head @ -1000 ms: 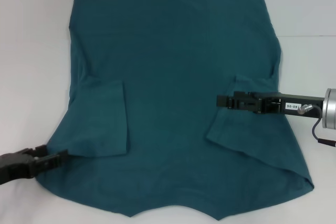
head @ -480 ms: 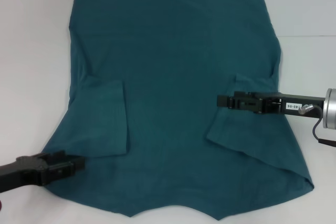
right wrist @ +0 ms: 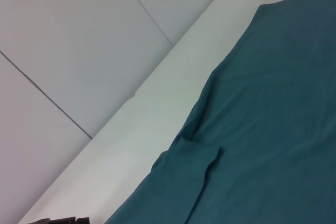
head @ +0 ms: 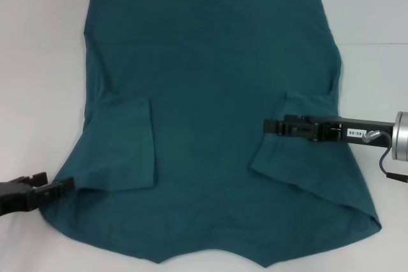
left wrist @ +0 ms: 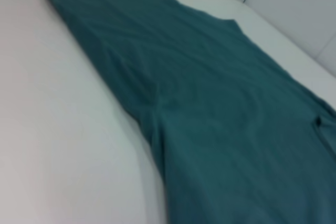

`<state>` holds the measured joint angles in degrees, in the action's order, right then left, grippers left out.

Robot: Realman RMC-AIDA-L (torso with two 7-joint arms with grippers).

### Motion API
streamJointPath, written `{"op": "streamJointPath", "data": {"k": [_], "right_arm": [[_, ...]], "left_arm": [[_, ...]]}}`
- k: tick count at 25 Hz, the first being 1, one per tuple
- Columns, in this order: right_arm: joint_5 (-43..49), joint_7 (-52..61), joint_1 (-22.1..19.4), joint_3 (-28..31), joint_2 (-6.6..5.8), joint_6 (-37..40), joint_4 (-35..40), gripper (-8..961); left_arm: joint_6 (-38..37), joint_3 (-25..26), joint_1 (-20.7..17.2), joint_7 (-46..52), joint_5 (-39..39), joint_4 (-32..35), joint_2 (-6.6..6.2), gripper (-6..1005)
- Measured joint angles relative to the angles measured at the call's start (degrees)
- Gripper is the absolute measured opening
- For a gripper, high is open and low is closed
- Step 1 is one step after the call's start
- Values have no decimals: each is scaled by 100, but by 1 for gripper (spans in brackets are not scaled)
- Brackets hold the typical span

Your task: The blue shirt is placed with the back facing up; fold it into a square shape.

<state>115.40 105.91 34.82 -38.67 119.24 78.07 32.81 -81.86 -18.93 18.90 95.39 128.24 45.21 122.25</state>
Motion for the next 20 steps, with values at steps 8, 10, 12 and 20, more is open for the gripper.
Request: {"op": "streamJointPath", "data": {"k": [8, 10, 12, 20], "right_arm": [[0, 40, 4, 0, -13, -7, -11, 931], [0, 57, 18, 0, -23, -8, -11, 931], [0, 58, 36, -3, -27, -9, -11, 931], [0, 61, 59, -8, -36, -30, 2, 931]], "left_arm": [[82, -67, -14, 13, 157, -44, 18, 828], [62, -68, -16, 8, 225, -60, 18, 828], [50, -67, -6, 7, 336, -82, 12, 828], [-694, -69, 44, -26, 428, -44, -25, 827]]}}
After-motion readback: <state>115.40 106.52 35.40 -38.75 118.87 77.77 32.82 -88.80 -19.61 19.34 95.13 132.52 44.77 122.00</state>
